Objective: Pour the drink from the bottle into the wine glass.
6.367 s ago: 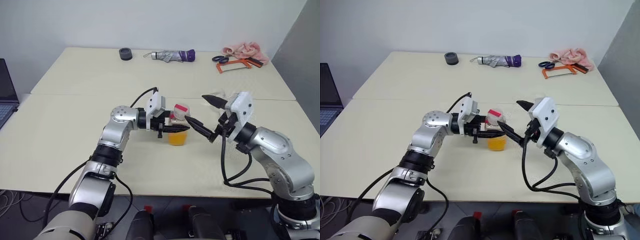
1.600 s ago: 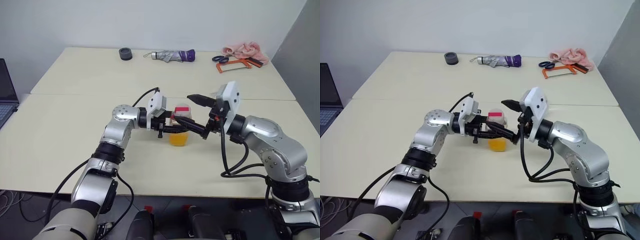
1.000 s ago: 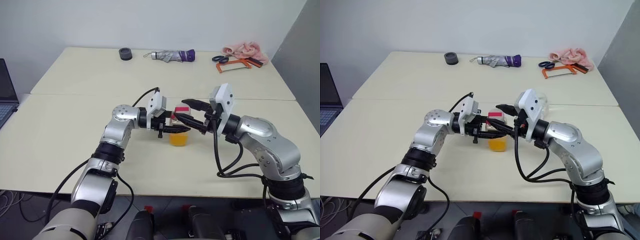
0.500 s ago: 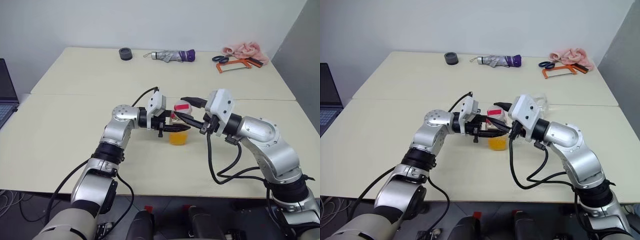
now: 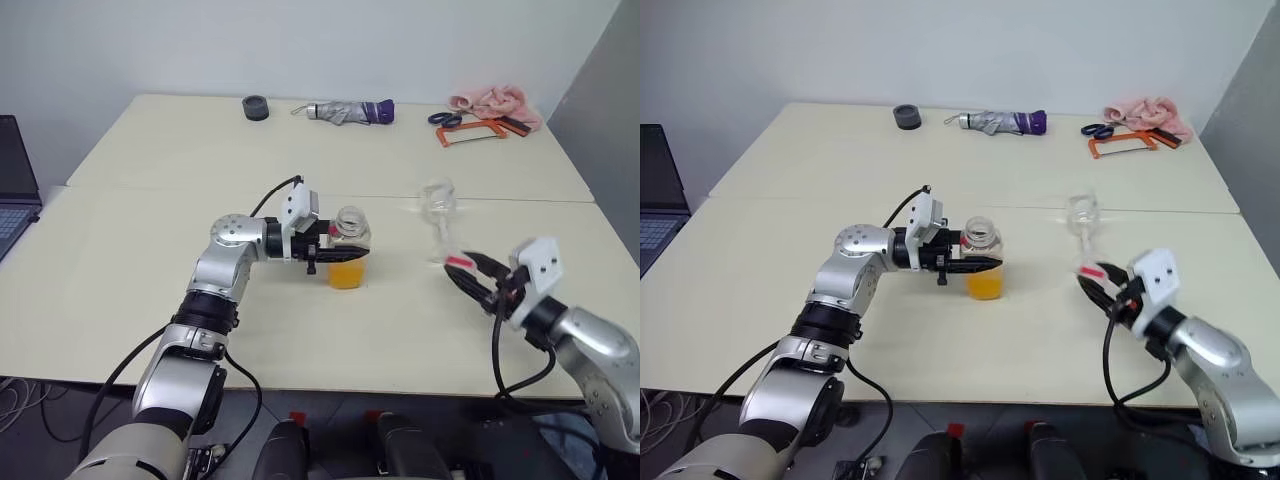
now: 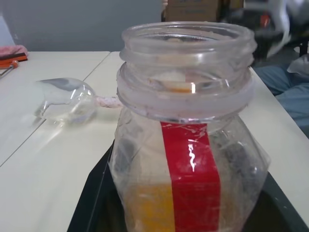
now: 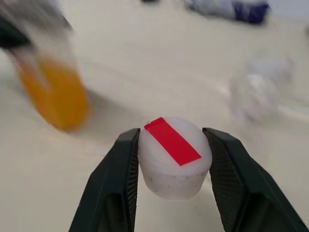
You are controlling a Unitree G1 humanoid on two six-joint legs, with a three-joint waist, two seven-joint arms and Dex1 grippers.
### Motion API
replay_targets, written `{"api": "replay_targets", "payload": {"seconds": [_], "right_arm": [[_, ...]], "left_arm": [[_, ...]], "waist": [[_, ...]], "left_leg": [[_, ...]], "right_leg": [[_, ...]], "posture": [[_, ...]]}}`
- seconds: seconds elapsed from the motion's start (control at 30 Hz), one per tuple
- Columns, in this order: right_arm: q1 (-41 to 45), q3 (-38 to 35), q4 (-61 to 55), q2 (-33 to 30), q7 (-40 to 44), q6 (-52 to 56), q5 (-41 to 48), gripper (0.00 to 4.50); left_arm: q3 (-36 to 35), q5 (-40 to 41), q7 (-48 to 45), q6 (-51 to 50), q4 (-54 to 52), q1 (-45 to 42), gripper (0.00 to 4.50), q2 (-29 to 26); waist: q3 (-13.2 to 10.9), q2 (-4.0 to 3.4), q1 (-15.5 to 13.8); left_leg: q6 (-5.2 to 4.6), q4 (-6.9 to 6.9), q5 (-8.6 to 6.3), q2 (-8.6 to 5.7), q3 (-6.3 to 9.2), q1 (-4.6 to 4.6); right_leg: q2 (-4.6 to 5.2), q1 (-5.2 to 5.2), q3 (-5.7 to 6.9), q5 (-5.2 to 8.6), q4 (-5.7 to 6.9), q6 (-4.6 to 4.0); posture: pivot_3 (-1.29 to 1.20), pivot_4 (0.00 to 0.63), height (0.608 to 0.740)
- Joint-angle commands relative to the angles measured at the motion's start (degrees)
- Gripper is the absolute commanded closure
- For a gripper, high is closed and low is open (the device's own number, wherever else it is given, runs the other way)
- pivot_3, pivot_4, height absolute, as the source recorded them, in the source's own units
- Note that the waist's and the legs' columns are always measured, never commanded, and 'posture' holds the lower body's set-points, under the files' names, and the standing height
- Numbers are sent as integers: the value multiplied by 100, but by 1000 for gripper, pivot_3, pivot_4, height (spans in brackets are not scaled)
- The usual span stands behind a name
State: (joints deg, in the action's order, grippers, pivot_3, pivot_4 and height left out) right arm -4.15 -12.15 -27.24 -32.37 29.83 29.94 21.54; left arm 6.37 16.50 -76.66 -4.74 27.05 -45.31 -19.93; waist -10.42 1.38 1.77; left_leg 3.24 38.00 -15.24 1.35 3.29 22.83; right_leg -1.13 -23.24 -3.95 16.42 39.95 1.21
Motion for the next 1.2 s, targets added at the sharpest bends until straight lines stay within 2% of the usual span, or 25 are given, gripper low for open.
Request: {"api": "replay_targets", "payload": {"seconds": [0.03, 0.07, 0.17, 0.33, 0.53, 0.6, 0.63, 0.77, 0.97, 1.2], "right_arm": [[-325, -44, 405, 158, -27, -561, -259, 2762], [-411, -6, 557, 227, 1, -635, -273, 2762], [-401, -77, 845, 428, 0, -766, -187, 1776], [-505, -212, 704, 368, 239, -807, 21, 46], [-670, -329, -143, -226, 717, -294, 533, 0], [-415, -241, -472, -480, 794, -57, 690, 0], [90, 34, -622, -499, 794, 114, 812, 0], [1970, 1250, -407, 58, 592, 437, 653, 0], [3508, 2502, 756, 1018, 344, 446, -70, 0], [4079, 3194, 1496, 1686, 320, 282, -669, 0]], "left_arm": [[-201, 206, 90, -55, -364, -70, 2755, -45], [-213, 223, 101, -77, -382, -75, 2755, -66], [-228, 231, 124, -105, -390, -78, 2755, -133], [-308, 231, 266, -141, -421, -33, 2755, -260], [-686, 172, 924, -114, -459, 137, 2756, -499], [-876, -9, 1468, 40, -332, 168, 2756, -599], [-1059, -134, 1976, 118, -167, 167, 2756, -660], [-1548, -536, 3630, 338, 383, 113, 2757, -773], [-1947, -606, 4697, 481, 867, 48, 2757, -898], [-2249, -586, 5342, 572, 1312, -34, 2757, -974]], "waist": [[0, 0, 23], [0, 0, 30], [0, -1, 57], [1, -3, 50], [0, -3, 47], [0, -3, 48], [0, -3, 58], [-3, 0, 168], [-2, 4, 44], [3, 11, -47]], "left_leg": [[0, 1, 0, 3, -4, -1], [0, 0, 0, 6, -6, -5], [0, -2, 0, 19, -6, -8], [1, -1, 0, 18, -6, -8], [1, -1, 0, 17, -8, -6], [1, 1, 0, 19, -4, -6], [1, 3, 0, 20, -4, -6], [0, 0, 1, 30, -6, -27], [2, 8, 2, 21, 17, 8], [3, 6, 2, 7, 19, 31]], "right_leg": [[-4, 0, -4, 2, 1, 3], [-8, 0, -6, 2, 2, 3], [-23, 0, -8, 1, 3, 2], [-24, 0, -9, 2, 3, 2], [-21, 0, -11, 1, 1, 2], [-21, 0, -9, 2, 3, 3], [-23, 0, -8, 2, 3, 3], [-35, 6, -15, 7, 6, 15], [-13, -9, 15, -10, 4, -14], [45, -21, 28, -10, -8, -13]], "posture": [[0, 150, 740], [0, 150, 740], [0, 150, 740], [0, 150, 740], [0, 150, 740], [0, 150, 740], [0, 150, 740], [0, 150, 740], [0, 150, 740], [0, 150, 740]]}}
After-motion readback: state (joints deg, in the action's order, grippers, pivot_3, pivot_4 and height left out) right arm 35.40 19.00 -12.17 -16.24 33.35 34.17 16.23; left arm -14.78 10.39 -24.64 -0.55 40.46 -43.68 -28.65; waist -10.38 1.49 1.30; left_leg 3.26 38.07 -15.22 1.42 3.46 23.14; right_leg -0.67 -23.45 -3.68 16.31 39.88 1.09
